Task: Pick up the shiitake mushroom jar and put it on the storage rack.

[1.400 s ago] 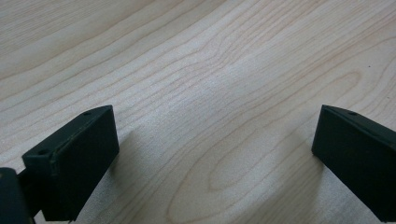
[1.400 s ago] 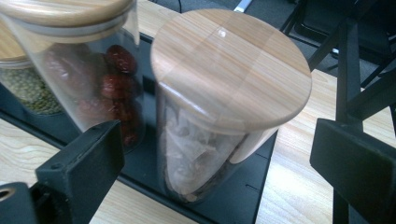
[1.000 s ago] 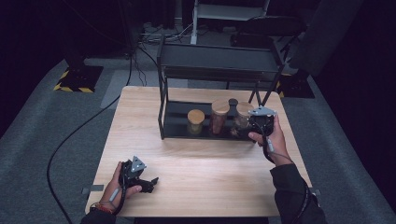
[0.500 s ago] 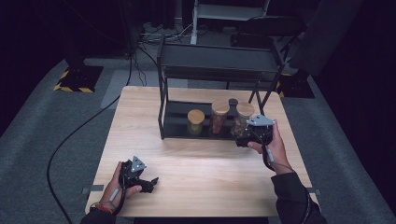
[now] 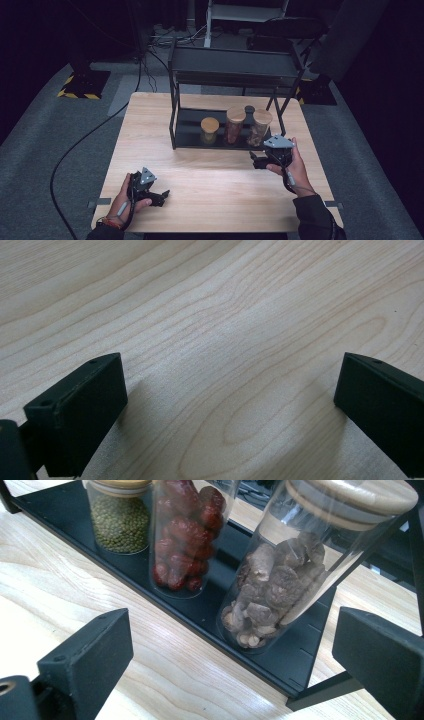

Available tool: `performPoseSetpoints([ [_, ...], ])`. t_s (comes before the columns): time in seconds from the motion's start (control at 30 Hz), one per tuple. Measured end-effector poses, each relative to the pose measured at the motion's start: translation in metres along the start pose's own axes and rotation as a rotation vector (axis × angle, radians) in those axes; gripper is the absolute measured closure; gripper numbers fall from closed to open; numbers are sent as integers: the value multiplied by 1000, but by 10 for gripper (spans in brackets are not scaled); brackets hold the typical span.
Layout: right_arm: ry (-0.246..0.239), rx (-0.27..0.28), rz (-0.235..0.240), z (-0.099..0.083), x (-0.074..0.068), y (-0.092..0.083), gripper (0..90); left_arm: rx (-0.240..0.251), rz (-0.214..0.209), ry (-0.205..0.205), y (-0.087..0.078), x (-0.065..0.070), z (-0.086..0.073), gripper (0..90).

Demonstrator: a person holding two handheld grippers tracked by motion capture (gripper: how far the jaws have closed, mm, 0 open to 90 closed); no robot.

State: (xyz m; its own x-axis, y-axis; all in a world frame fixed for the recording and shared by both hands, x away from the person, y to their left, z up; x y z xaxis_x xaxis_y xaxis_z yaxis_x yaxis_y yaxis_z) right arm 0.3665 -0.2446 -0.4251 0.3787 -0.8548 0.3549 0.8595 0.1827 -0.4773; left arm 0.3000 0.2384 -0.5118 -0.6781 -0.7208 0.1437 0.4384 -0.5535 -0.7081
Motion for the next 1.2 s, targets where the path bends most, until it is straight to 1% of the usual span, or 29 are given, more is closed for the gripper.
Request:
performPoseSetpoints([
  [0.17,-8,26,0,-10,-3,-4,27,0,0,0,0,0,0,3],
  [0.3,-30,28,19,-17,-6,-6,27,0,0,0,0,0,0,3],
  [0.43,-46,31,21,-23,-8,-8,27,0,0,0,0,0,0,2],
  [0.63,-60,9,25,-33,-10,-9,27,0,0,0,0,0,0,3],
  [0.9,-60,-19,38,-47,-11,-8,27,0,0,0,0,0,0,3],
  [0.97,-73,-22,34,-51,-12,-9,27,0,0,0,0,0,0,3],
  [1.2,-93,-44,39,-61,-12,-10,27,0,0,0,0,0,0,3],
])
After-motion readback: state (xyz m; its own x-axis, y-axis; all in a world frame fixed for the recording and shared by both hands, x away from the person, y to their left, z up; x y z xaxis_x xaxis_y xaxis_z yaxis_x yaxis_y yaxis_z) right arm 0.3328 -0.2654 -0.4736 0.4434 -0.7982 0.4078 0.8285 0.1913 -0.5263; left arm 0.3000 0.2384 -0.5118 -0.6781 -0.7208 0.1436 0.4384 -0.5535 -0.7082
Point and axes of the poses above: each handheld gripper's, and its own axes: y roughly forward along the jaws, z roughly out of its top, x roughly to its right, the point moved 8 cm from there along y, roughly forward along the jaws, and after that the axes turned 11 degrees about -z, right-handed, at the moved point
